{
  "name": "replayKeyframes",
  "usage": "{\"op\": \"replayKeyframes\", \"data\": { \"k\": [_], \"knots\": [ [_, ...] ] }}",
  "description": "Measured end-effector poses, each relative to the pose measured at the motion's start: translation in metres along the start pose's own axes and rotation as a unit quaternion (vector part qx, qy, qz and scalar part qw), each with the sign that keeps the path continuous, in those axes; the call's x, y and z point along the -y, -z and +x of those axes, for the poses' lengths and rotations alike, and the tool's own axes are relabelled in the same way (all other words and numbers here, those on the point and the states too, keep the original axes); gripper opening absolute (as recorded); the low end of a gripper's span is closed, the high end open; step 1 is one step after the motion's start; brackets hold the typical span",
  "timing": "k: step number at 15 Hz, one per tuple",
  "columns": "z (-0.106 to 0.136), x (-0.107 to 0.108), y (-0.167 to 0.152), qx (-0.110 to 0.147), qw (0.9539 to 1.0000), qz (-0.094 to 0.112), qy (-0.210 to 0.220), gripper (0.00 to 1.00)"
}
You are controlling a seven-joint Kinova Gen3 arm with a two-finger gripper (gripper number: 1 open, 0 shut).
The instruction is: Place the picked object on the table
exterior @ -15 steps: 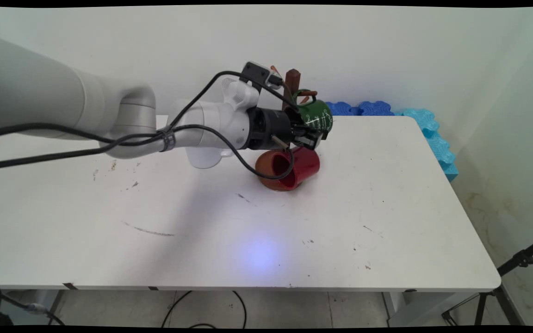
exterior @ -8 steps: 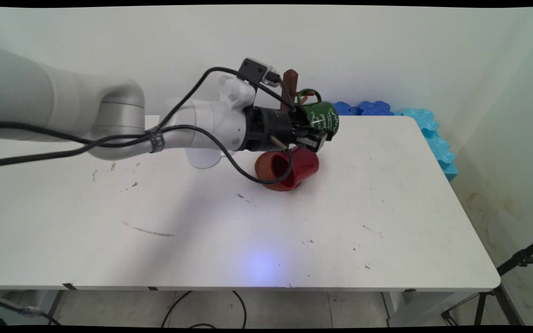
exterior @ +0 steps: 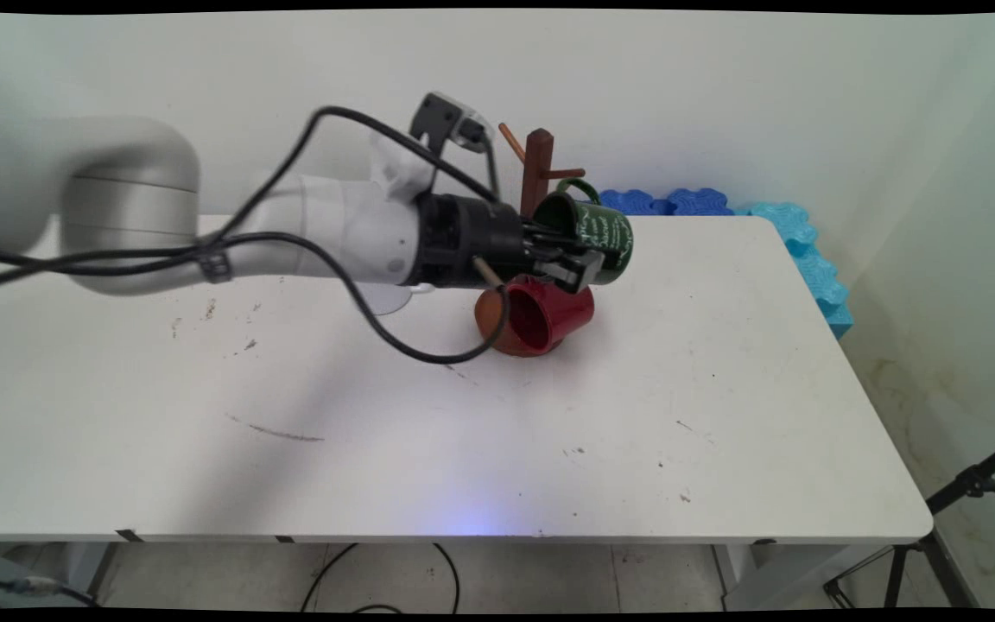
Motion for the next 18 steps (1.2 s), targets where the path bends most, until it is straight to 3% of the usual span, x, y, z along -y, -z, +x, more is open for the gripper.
{"op": "replayKeyframes", "data": {
  "k": [4,6,11,15,18],
  "knots": [
    [0.001,0.006,0.026,0.022,0.9996,0.006,-0.015,0.00],
    [0.004,0.004,0.041,0.027,0.9991,-0.028,-0.020,0.00],
    [0.005,0.009,0.074,0.065,0.9940,-0.069,-0.055,0.00],
    [0.009,0.033,0.105,0.111,0.9879,-0.049,-0.096,0.00],
    [0.014,0.053,0.124,0.149,0.9796,-0.032,-0.131,0.00]
  ]
}}
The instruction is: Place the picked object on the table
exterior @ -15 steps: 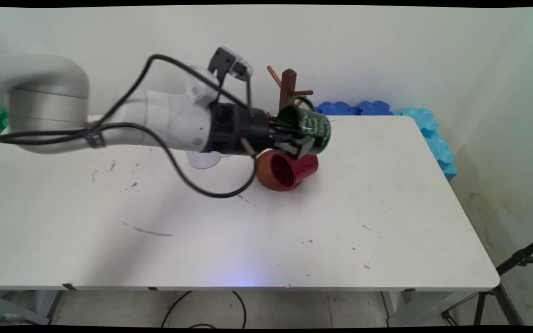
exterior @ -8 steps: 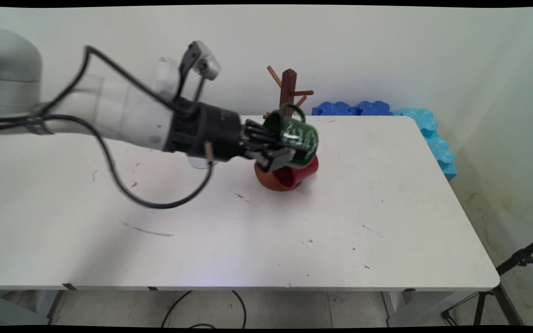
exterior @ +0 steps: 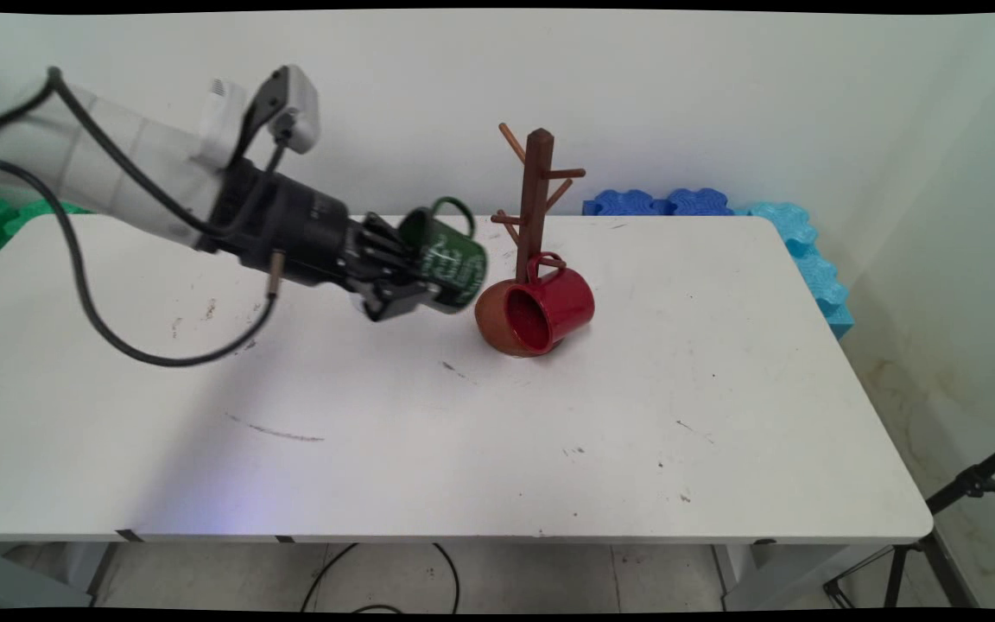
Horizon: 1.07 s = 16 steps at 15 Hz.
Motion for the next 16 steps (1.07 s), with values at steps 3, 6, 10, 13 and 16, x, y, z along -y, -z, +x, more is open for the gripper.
{"op": "replayKeyframes", "data": {
  "k": [3,6,10,13,16],
  "knots": [
    [-0.006,0.016,0.016,0.048,0.9982,0.012,-0.033,0.00],
    [-0.015,0.030,0.026,0.106,0.9913,0.027,-0.073,0.00],
    [-0.030,0.046,0.024,0.178,0.9743,0.038,-0.133,0.00],
    [-0.044,0.053,0.015,0.216,0.9602,0.030,-0.175,0.00],
    [-0.055,0.057,0.005,0.240,0.9482,0.016,-0.208,0.00]
  ]
}}
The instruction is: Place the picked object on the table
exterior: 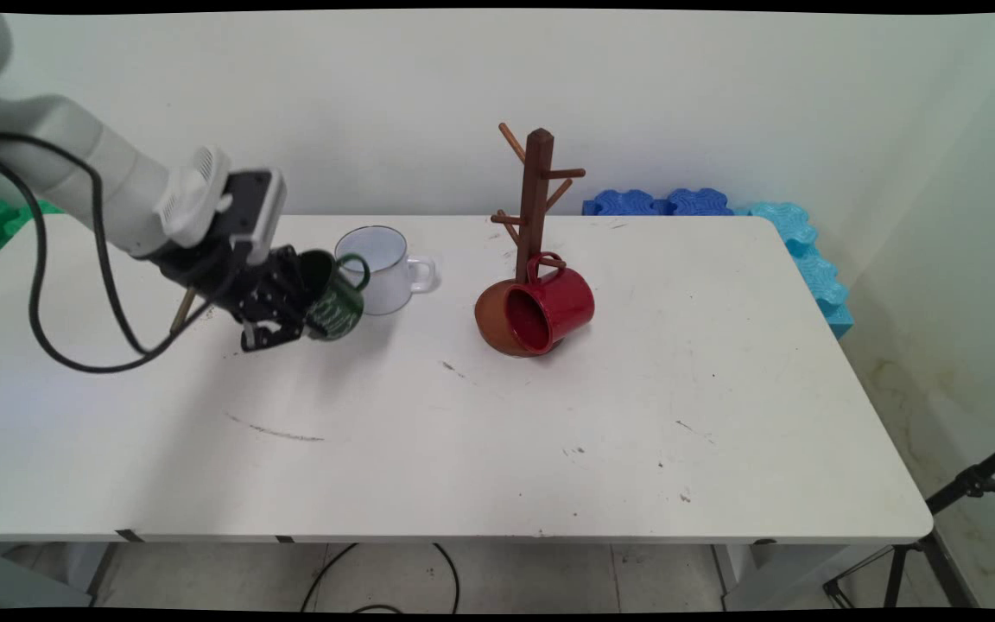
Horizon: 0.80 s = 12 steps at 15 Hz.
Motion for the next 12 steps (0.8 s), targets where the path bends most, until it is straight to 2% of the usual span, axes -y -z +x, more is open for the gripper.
{"op": "replayKeyframes", "data": {
  "k": [3,6,12],
  "knots": [
    [-0.005,-0.003,-0.016,0.016,0.9989,-0.015,-0.042,0.00],
    [-0.007,-0.008,-0.032,0.025,0.9959,-0.033,-0.080,0.00],
    [-0.004,-0.022,-0.052,0.030,0.9896,-0.061,-0.127,0.00]
  ]
}}
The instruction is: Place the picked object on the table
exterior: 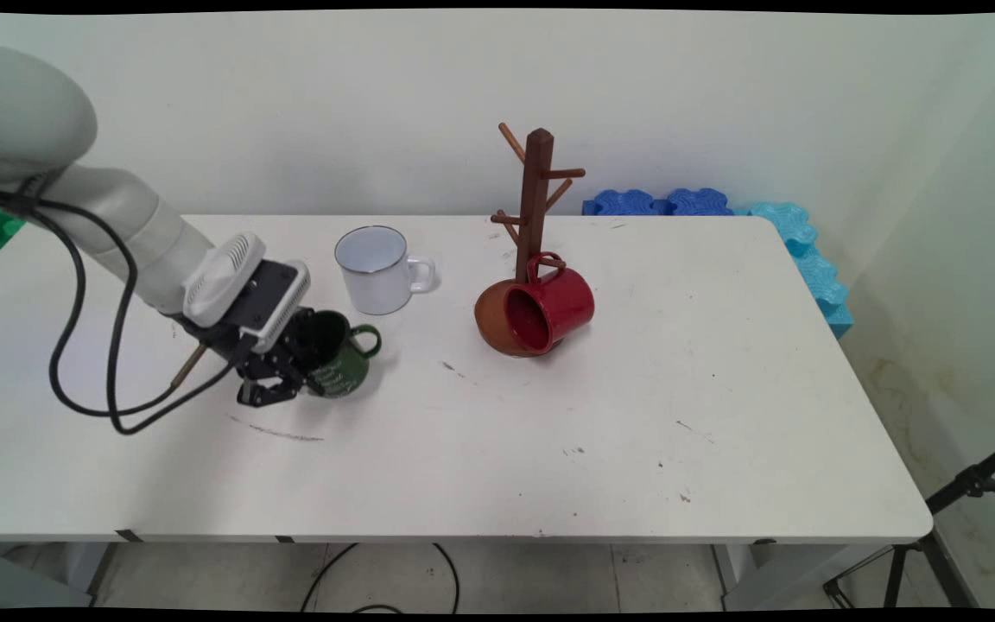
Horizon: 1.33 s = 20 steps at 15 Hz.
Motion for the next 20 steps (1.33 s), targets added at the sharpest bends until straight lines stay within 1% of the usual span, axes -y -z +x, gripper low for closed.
{"op": "replayKeyframes", "data": {
  "k": [3,8,20],
  "knots": [
    [0.006,-0.007,-0.007,-0.001,0.9998,-0.013,-0.016,0.00],
    [0.012,-0.014,-0.017,0.000,0.9992,-0.027,-0.028,0.00],
    [0.018,-0.018,-0.036,-0.002,0.9986,-0.042,-0.032,0.00]
  ]
}}
